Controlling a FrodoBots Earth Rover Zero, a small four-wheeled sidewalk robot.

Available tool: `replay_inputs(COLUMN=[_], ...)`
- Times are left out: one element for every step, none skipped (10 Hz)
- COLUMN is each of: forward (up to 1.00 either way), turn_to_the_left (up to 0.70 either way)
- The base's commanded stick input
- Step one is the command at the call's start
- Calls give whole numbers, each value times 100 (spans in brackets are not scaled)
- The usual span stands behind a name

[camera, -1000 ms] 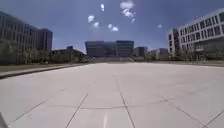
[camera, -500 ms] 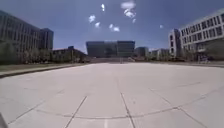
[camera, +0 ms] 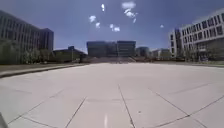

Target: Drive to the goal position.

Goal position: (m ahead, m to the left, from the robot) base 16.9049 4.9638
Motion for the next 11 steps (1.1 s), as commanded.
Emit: replay_inputs(forward=[50,50,50,50,50,50,50,50,50,50,50], turn_to_the_left=[-36,-50,-50,-33,0,0,0,0,0,0,0])
